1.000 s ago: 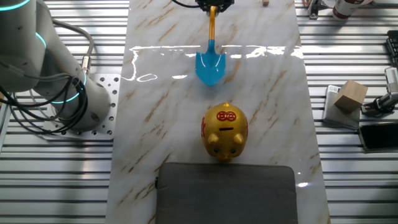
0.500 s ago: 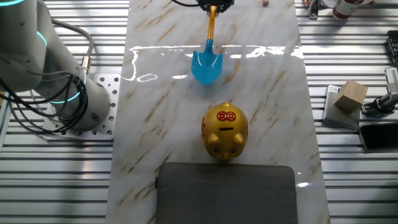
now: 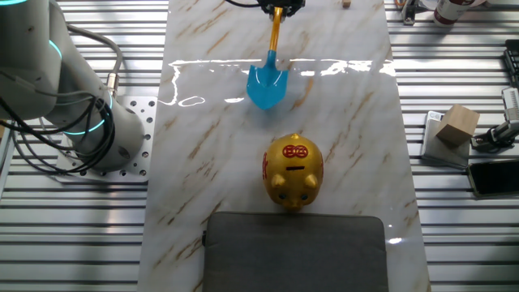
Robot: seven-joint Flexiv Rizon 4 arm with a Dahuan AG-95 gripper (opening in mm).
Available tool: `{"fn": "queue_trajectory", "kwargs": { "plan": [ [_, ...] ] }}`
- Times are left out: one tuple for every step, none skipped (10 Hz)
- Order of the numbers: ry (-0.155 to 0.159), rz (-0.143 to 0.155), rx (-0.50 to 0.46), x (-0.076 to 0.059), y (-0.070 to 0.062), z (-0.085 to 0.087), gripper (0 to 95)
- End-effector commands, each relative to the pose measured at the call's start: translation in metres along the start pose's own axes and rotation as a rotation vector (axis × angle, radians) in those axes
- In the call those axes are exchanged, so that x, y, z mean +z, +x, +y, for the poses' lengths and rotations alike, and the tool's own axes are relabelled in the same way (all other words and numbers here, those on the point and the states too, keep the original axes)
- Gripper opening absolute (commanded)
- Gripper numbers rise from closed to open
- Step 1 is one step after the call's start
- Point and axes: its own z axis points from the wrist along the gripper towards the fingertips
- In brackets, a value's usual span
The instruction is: Use a shovel to scoop up an object
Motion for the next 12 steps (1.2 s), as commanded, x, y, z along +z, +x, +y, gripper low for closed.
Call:
{"fn": "queue_trajectory", "kwargs": {
  "plan": [
    [-0.001, -0.008, 0.001, -0.0004, 0.0005, 0.0003, 0.0],
    [-0.002, -0.009, 0.0, -0.0004, 0.0005, 0.0003, 0.0],
    [-0.004, -0.01, 0.002, -0.0004, 0.0005, 0.0003, 0.0],
    [-0.004, -0.01, 0.004, -0.0004, 0.0005, 0.0003, 0.0],
    [-0.002, -0.011, 0.006, -0.0004, 0.0005, 0.0003, 0.0],
    [-0.003, -0.02, 0.007, -0.0004, 0.0005, 0.0003, 0.0],
    [-0.002, -0.03, -0.001, -0.0004, 0.0005, 0.0003, 0.0],
    [-0.001, -0.032, -0.006, -0.0004, 0.0005, 0.0003, 0.0],
    [-0.002, -0.042, -0.026, -0.0004, 0.0005, 0.0003, 0.0],
    [-0.003, -0.057, -0.043, -0.0004, 0.0004, 0.0003, 0.0],
    [0.0, -0.069, -0.067, -0.0004, 0.0004, 0.0003, 0.0],
    [0.002, -0.077, -0.082, -0.0004, 0.0004, 0.0003, 0.0]
  ]
}}
